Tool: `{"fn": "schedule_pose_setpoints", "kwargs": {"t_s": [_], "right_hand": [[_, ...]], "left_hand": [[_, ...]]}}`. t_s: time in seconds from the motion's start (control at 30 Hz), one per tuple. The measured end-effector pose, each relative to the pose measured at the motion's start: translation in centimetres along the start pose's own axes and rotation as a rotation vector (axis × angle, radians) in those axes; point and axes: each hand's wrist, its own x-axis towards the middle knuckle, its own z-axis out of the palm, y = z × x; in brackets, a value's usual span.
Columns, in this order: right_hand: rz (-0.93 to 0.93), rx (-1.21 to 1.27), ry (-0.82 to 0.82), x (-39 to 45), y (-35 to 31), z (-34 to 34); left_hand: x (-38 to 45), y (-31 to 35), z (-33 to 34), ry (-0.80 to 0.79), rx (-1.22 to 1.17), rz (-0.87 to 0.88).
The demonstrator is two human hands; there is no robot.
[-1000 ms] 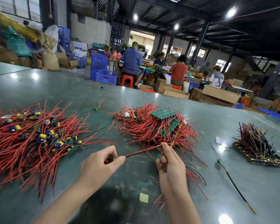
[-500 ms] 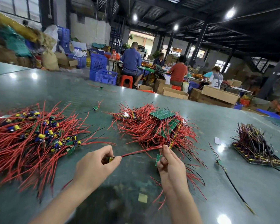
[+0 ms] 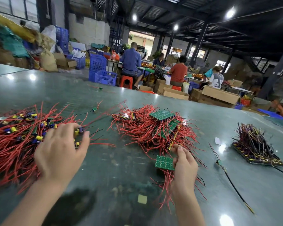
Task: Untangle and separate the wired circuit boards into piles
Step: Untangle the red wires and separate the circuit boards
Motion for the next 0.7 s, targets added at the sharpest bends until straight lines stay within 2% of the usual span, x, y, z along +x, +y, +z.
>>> {"fn": "schedule_pose_setpoints", "kwargs": {"t_s": [0.1,0.2,0.27,0.33,0.5,0.6,0.7], "right_hand": [[-0.141,-0.31,-0.01,0.7,-0.1,-0.9],[-0.262,-0.834,-0.061,1.1,0.4,-1.3],[-0.257,-1.245,-0.098,1.2,1.1,-1.4],[-0.178,-1.472,-0.148,1.1,1.5,-1.3],[-0.164,-1.521,-0.198,1.3,1.9,-1.2],[-0.213,-1.497,-0.202,1.2,1.8,-0.9],[-0.217,-1.401,-0.236,1.0,1.7,-0.5]], "left_hand": [[0.3,-1.9,1.3,-0.121,0.151,-0.043],[-0.3,-2.5,2.0,-0.3,0.21,-0.084],[-0.9,-1.8,2.1,-0.36,0.194,-0.072],[-1.7,-0.6,2.4,-0.396,0.165,-0.024],[-4.4,2.2,3.1,-0.546,0.093,0.157],[-5.3,2.9,3.3,-0.664,-0.038,0.109],[-5.8,3.7,3.4,-0.702,-0.389,0.026]]}}
